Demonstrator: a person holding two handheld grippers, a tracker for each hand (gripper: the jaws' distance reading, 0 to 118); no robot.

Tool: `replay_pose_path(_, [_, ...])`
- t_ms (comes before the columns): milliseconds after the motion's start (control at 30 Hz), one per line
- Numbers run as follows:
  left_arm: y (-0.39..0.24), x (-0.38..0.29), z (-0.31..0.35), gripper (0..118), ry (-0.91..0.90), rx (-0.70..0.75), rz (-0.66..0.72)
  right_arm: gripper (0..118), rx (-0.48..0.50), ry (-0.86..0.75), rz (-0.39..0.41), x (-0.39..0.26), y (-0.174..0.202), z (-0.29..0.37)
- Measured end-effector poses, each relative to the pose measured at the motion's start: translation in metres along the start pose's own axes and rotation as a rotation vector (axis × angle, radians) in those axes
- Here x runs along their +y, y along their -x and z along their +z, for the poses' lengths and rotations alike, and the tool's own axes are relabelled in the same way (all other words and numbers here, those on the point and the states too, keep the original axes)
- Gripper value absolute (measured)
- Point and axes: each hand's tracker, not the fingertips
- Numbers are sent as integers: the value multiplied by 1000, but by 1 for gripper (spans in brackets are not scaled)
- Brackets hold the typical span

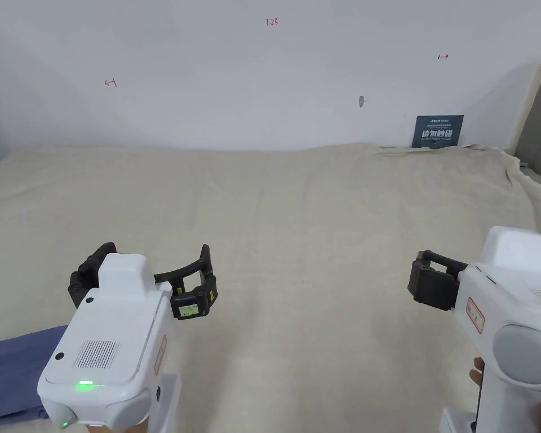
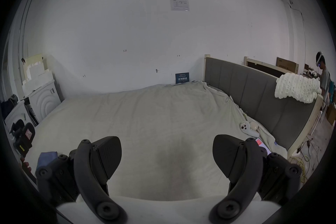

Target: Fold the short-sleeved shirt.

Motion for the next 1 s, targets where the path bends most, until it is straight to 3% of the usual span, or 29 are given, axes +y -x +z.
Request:
replay_pose_path(167, [1, 1, 1, 118, -3, 3, 4, 103, 1, -8, 3, -1, 1, 2])
replay_pose_path(667, [0, 3, 2, 118, -14, 6, 4, 103, 78, -379, 28, -32, -9, -1])
replay_pose_path(1000, [-1, 3, 2, 118, -17, 8, 8, 103, 72, -374, 44, -33, -12, -4])
